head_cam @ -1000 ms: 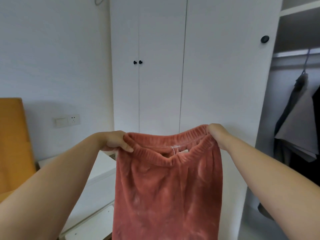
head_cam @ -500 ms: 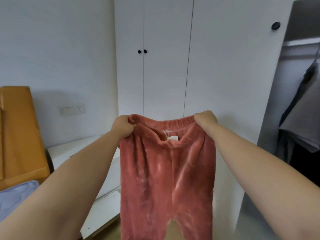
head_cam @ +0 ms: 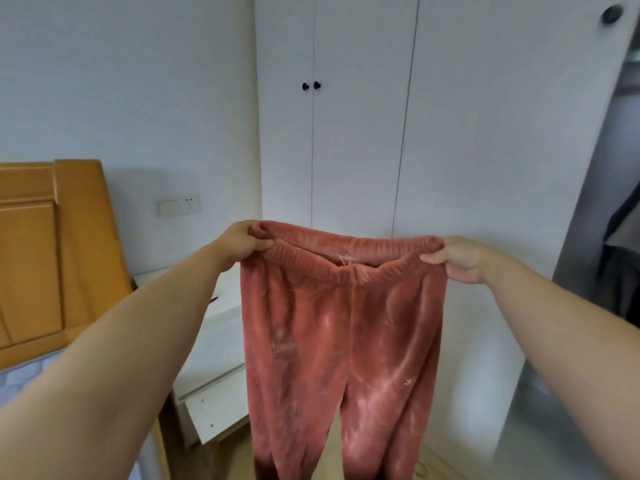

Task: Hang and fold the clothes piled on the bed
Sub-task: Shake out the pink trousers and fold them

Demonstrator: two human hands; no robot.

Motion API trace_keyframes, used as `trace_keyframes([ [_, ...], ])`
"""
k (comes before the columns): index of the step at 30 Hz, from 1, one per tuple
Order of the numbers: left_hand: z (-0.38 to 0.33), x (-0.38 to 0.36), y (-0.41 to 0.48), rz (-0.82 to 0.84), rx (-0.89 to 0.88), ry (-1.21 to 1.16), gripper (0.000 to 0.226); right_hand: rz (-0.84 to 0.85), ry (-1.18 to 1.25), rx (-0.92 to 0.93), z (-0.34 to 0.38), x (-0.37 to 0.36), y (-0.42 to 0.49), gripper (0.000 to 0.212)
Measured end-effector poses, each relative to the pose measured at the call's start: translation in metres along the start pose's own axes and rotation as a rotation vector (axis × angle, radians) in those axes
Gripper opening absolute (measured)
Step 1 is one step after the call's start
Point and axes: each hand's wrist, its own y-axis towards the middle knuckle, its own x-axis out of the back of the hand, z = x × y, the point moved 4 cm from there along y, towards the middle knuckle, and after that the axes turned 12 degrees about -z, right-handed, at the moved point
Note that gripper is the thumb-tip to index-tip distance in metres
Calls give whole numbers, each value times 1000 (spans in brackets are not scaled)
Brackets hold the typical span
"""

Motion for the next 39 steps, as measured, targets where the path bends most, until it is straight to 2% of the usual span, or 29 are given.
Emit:
trace_keyframes([
  [1, 0, 3, 1, 66, 13, -2, 20, 22, 27, 33, 5, -4, -2, 55],
  [3, -7, 8, 1, 206, -38, 84, 24, 163, 81, 84, 14, -17, -8, 59],
  [5, -23, 12, 0, 285, -245, 396, 26, 305, 118, 104, 20, -29, -14, 52],
  [8, -48, 7, -4, 256, -614, 963, 22, 464, 73, 108, 26, -48, -19, 38],
  [10, -60, -1, -10, 176, -815, 1188, 25, 554, -9, 98, 29, -62, -23, 31],
  [12, -65, -11, -18, 126, -978, 1246, 19, 628, -61, 90, 31, -75, -26, 25],
  [14, -68, -17, -26, 72, -1093, 1230, 14, 599, -98, 84, 31, -81, -24, 38],
  [16, -68, -21, -35, -32, -1244, 1087, 16, 546, -93, 76, 29, -82, -21, 43],
  [18, -70, -23, -48, -87, -1318, 895, 27, 524, -62, 88, 30, -82, -19, 32],
  [20, -70, -29, -53, -153, -1267, 674, 32, 475, -36, 93, 29, -82, -17, 29],
  [22, -78, -36, -58, -155, -1004, 415, 27, 351, -26, 108, 28, -80, -11, 36],
  [24, -81, -47, -58, -68, -707, 198, 23, 236, -18, 142, 29, -82, -8, 37],
  [25, -82, -51, -59, -20, -619, 102, 26, 196, -6, 145, 28, -82, -6, 37],
  [27, -87, -58, -61, 64, -560, -15, 29, 184, 6, 130, 25, -84, -4, 32],
  [31, -94, -73, -69, 194, -497, -151, 13, 251, 9, 114, 21, -90, -6, 30],
  [33, -96, -76, -70, 183, -430, -215, 6, 219, 28, 119, 20, -89, -6, 35],
  [36, -85, -65, -57, 137, -328, -227, 9, 146, 80, 125, 18, -83, -4, 36],
  [37, -79, -61, -54, 180, -299, -188, 9, 120, 106, 124, 18, -81, -4, 32],
  [39, -69, -55, -54, 348, -281, -53, 28, 64, 150, 121, 18, -77, -1, 27],
])
